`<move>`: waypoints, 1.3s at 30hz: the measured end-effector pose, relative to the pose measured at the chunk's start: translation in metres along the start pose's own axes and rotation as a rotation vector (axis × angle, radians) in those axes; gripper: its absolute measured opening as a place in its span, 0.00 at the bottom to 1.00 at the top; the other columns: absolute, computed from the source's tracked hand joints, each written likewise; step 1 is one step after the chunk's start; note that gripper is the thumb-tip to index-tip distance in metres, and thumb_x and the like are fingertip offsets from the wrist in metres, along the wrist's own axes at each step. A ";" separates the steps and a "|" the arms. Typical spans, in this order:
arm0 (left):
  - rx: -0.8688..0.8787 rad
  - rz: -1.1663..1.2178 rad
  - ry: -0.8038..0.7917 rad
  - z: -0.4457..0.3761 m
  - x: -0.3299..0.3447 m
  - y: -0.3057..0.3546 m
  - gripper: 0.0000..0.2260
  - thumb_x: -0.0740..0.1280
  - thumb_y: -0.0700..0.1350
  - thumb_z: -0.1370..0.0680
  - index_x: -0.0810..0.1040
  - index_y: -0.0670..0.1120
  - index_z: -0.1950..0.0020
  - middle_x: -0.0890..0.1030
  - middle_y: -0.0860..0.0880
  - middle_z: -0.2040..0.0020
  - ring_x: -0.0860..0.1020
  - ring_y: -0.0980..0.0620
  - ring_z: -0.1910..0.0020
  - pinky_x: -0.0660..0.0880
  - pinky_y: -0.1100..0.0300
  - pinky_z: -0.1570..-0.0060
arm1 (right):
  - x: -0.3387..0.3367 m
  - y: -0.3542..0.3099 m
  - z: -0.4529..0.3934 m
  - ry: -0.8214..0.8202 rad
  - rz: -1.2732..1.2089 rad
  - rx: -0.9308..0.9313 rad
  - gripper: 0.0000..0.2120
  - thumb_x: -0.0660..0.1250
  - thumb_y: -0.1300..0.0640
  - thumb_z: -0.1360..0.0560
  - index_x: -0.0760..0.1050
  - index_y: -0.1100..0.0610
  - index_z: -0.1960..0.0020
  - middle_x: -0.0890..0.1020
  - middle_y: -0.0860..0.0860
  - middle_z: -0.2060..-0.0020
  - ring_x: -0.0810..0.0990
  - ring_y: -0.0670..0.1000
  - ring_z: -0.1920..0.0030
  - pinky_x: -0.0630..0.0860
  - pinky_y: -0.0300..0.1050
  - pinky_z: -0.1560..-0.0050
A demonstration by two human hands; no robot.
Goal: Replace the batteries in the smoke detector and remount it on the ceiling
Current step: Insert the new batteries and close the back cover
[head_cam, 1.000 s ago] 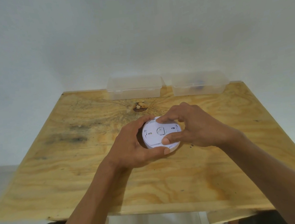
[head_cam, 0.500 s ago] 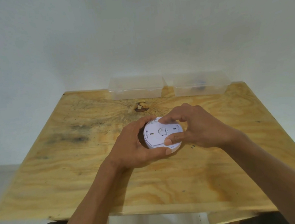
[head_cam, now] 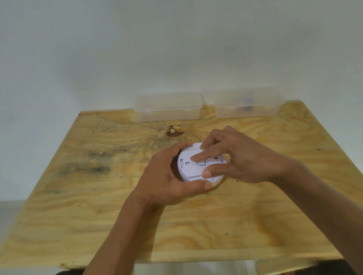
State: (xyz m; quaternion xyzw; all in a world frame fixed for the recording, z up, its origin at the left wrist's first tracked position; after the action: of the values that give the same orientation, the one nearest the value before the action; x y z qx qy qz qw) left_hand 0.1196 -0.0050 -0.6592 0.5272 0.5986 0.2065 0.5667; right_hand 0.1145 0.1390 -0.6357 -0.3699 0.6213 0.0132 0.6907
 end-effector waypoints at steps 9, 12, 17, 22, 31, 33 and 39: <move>0.011 -0.001 0.013 0.000 -0.001 0.002 0.31 0.85 0.46 0.38 0.78 0.54 0.38 0.85 0.55 0.47 0.84 0.57 0.49 0.81 0.60 0.49 | 0.003 -0.005 0.000 -0.054 0.041 0.006 0.18 0.69 0.40 0.27 0.79 0.39 0.37 0.74 0.46 0.43 0.65 0.50 0.46 0.67 0.45 0.44; 0.024 -0.011 0.011 -0.001 -0.002 0.007 0.30 0.85 0.45 0.38 0.76 0.60 0.41 0.84 0.58 0.46 0.84 0.59 0.50 0.80 0.64 0.51 | 0.003 -0.006 0.000 -0.064 0.052 0.005 0.17 0.69 0.41 0.26 0.79 0.39 0.37 0.74 0.46 0.43 0.65 0.51 0.46 0.68 0.46 0.43; 0.008 -0.022 0.008 -0.001 0.000 0.000 0.32 0.85 0.48 0.38 0.78 0.52 0.37 0.85 0.54 0.46 0.84 0.56 0.48 0.81 0.54 0.48 | 0.003 -0.005 0.002 -0.059 0.043 0.006 0.17 0.69 0.42 0.26 0.78 0.39 0.37 0.74 0.46 0.42 0.65 0.51 0.46 0.69 0.48 0.43; 0.012 -0.033 -0.003 -0.001 0.000 -0.001 0.33 0.84 0.51 0.38 0.77 0.50 0.35 0.85 0.54 0.45 0.84 0.55 0.48 0.81 0.53 0.48 | 0.003 -0.007 0.002 -0.079 0.068 0.017 0.17 0.68 0.42 0.25 0.77 0.39 0.36 0.73 0.46 0.41 0.64 0.50 0.45 0.68 0.47 0.43; 0.005 -0.019 -0.001 -0.001 0.000 0.000 0.32 0.84 0.46 0.37 0.78 0.50 0.35 0.85 0.54 0.45 0.84 0.57 0.47 0.81 0.56 0.47 | 0.008 -0.015 0.006 -0.133 0.210 0.010 0.17 0.60 0.43 0.20 0.69 0.32 0.31 0.66 0.45 0.40 0.61 0.49 0.43 0.74 0.54 0.43; 0.008 -0.005 0.005 0.000 0.000 0.000 0.31 0.84 0.45 0.37 0.78 0.53 0.36 0.85 0.55 0.45 0.84 0.57 0.47 0.81 0.55 0.47 | 0.007 -0.016 0.005 -0.135 0.212 0.007 0.17 0.60 0.43 0.20 0.69 0.32 0.32 0.66 0.45 0.40 0.60 0.49 0.43 0.74 0.54 0.43; 0.024 0.025 0.020 -0.001 -0.001 0.003 0.29 0.84 0.43 0.37 0.79 0.56 0.40 0.86 0.53 0.46 0.85 0.54 0.49 0.81 0.51 0.49 | 0.008 -0.015 0.004 -0.141 0.191 0.011 0.17 0.61 0.43 0.20 0.71 0.33 0.32 0.66 0.45 0.39 0.60 0.48 0.43 0.73 0.54 0.42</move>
State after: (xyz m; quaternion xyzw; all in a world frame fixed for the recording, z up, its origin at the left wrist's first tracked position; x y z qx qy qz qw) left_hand 0.1200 -0.0048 -0.6560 0.5393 0.6001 0.2117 0.5516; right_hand 0.1270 0.1263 -0.6351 -0.3033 0.6036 0.1012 0.7303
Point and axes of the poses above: each hand's wrist, its own z-axis away from the middle knuckle, its own x-axis out of the palm, y = z × x, the point moved 8 cm from there along -z, towards the middle knuckle
